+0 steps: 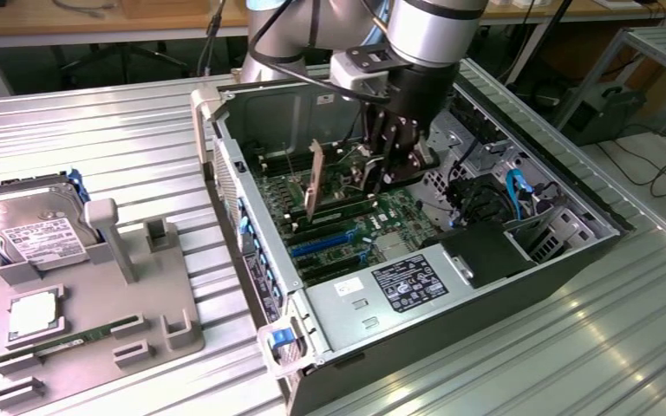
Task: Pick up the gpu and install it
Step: 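Insert the gpu into the slot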
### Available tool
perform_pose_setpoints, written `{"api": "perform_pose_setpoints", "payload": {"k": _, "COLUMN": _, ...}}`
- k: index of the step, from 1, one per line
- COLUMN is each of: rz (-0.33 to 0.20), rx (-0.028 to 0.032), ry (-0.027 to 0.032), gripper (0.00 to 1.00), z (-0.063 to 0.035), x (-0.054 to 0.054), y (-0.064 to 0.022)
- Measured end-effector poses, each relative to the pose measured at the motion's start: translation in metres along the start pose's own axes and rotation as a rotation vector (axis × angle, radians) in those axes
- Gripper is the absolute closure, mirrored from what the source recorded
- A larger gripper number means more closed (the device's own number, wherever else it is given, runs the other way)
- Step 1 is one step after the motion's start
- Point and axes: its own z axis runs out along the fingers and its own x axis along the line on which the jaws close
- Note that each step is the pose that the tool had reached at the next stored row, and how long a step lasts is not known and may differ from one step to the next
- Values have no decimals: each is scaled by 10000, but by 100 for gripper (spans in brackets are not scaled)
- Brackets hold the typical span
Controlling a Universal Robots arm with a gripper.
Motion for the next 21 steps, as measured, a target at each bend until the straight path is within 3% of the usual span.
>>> {"api": "perform_pose_setpoints", "payload": {"k": 21, "rz": -1, "rx": -2, "ry": 0, "gripper": 72, "z": 241, "x": -2, "y": 0}}
